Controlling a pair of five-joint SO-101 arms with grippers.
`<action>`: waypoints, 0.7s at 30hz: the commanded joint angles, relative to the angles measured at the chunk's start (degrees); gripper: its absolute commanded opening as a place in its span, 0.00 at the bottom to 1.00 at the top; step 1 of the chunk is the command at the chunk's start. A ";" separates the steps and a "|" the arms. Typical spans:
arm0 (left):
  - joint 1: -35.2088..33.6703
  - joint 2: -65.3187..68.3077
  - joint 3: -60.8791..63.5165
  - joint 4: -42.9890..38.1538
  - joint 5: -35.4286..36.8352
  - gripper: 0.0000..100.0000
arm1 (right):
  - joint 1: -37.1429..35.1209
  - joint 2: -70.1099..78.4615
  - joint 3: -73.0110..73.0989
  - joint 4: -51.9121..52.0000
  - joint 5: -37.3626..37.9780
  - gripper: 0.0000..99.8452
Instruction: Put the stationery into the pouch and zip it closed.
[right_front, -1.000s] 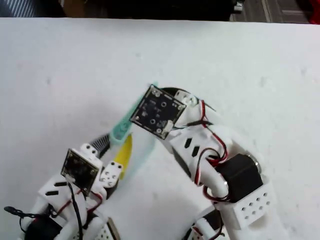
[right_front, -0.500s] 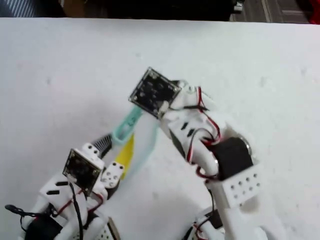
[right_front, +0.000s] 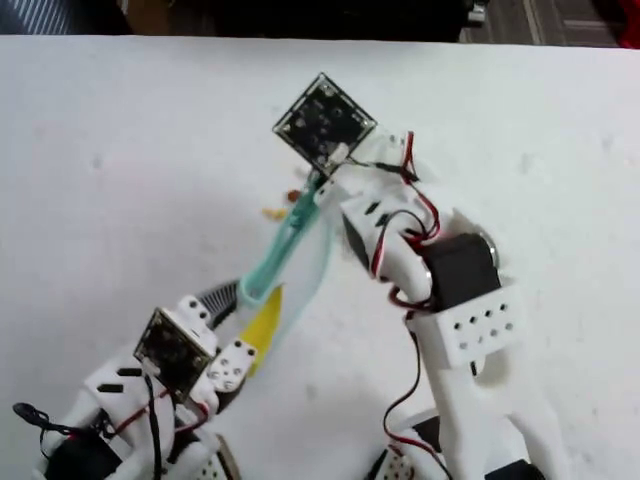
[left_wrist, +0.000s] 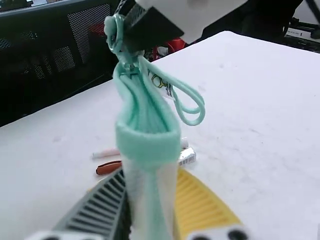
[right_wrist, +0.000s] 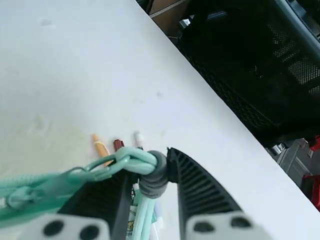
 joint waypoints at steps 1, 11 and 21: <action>2.24 0.22 0.09 2.20 -0.53 0.02 | 3.65 0.40 -3.96 -2.51 -0.70 0.02; 2.24 0.22 0.09 2.20 -0.53 0.02 | 7.96 1.54 -3.96 -1.01 -0.70 0.02; -3.03 0.22 0.44 -0.53 -0.18 0.02 | 0.48 -5.05 -4.31 10.68 -0.62 0.25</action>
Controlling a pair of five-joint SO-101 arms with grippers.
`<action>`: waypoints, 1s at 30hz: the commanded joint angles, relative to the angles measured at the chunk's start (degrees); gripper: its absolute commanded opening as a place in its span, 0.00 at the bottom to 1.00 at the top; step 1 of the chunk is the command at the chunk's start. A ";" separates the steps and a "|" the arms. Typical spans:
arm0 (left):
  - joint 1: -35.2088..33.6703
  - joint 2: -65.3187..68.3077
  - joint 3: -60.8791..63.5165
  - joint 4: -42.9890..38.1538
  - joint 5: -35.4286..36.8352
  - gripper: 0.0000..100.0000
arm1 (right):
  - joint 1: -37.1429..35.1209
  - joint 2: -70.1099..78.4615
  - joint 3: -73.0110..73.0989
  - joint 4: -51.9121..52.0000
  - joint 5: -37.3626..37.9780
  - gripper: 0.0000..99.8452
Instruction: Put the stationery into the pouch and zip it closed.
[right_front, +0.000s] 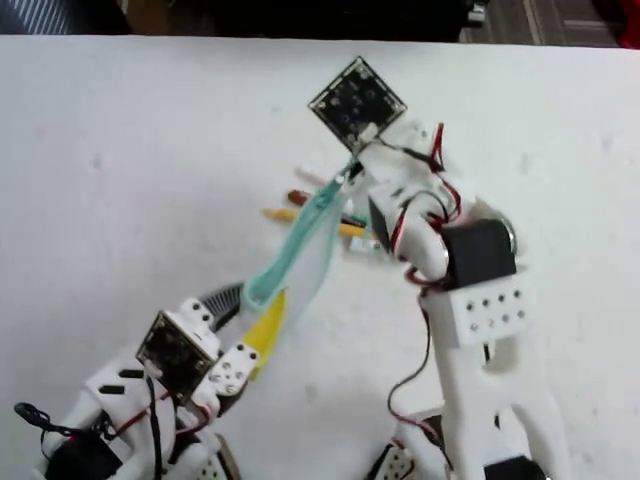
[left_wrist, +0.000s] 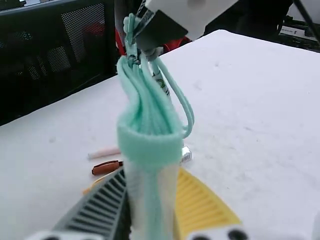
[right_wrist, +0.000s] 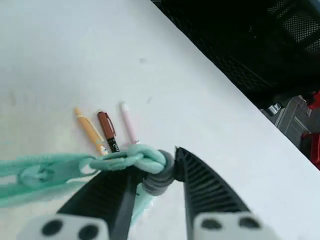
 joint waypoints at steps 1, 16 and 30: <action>-5.41 0.22 0.44 -1.32 0.00 0.02 | -5.23 -6.55 -2.99 5.76 -0.09 0.28; -22.90 0.22 0.62 -7.30 7.74 0.02 | -0.48 -25.36 1.23 16.66 6.86 0.24; -24.84 0.22 7.91 -17.58 8.09 0.02 | 8.92 8.13 8.70 -3.74 -2.64 0.24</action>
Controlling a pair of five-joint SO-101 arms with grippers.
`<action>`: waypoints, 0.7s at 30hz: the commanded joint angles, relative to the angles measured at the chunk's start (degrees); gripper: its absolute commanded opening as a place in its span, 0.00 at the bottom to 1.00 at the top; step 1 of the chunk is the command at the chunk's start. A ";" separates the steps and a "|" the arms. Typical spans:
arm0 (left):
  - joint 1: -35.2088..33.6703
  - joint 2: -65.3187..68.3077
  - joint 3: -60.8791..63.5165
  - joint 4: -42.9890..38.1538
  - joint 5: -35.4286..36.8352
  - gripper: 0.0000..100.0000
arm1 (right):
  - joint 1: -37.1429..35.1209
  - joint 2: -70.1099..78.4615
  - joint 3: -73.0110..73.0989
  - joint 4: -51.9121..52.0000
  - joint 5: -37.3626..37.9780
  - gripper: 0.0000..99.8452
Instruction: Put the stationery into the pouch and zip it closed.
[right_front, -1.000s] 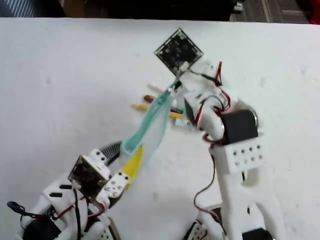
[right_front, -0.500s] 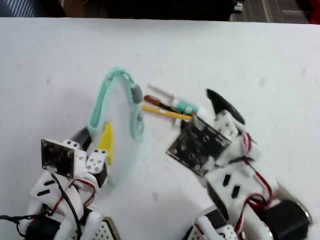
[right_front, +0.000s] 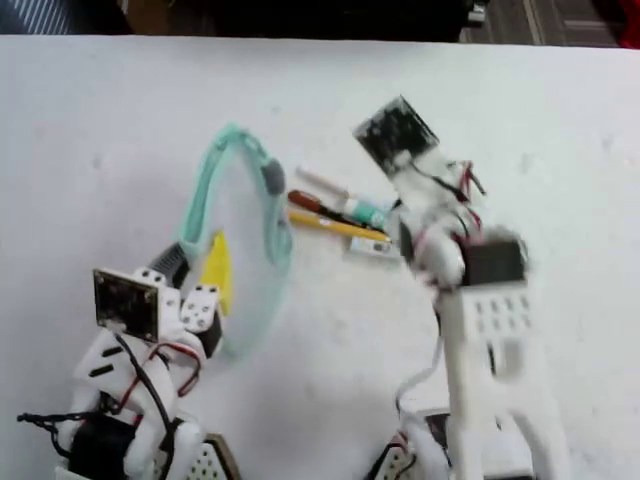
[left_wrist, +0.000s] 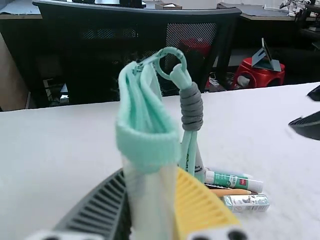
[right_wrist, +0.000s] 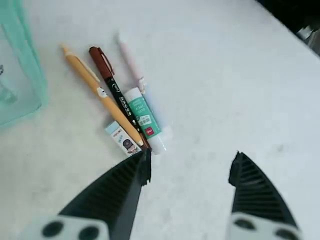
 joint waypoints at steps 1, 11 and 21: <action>-4.09 0.13 -0.53 -3.60 0.88 0.02 | -0.57 10.24 -8.09 -2.07 -1.85 0.24; -16.22 0.13 -0.35 -6.86 6.15 0.02 | -8.92 41.45 -31.12 -2.24 3.08 0.24; -16.04 0.13 1.49 -6.77 6.51 0.02 | -11.74 66.07 -55.56 0.40 5.80 0.24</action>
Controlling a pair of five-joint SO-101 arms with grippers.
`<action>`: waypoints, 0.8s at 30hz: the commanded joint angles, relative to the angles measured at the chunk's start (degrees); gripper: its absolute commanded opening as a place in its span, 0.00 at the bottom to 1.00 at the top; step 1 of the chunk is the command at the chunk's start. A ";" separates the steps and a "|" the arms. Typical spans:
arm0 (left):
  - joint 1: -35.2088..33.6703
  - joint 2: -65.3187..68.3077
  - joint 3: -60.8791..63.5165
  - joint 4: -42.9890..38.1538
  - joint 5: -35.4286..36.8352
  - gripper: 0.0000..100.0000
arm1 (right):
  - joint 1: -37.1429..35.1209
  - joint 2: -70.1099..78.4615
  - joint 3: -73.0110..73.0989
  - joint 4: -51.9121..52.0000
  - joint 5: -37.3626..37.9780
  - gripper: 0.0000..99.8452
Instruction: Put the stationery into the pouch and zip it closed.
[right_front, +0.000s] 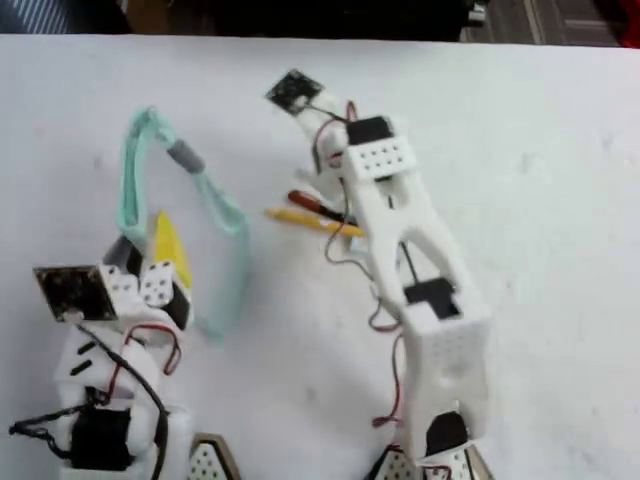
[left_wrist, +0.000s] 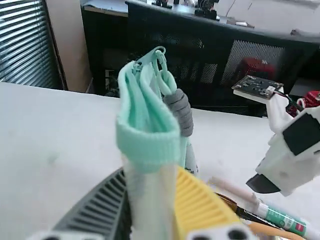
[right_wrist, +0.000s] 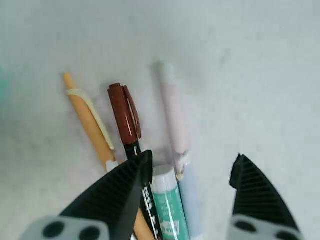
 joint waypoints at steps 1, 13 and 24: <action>-0.48 -1.01 -0.79 -2.02 0.70 0.02 | -2.68 2.77 -10.99 1.80 2.81 0.24; -0.48 -1.01 -0.70 -1.67 0.70 0.02 | -4.79 19.12 -28.31 2.51 3.25 0.24; 4.53 -1.01 -1.05 -1.67 0.35 0.02 | -0.84 27.82 -39.21 9.36 3.34 0.19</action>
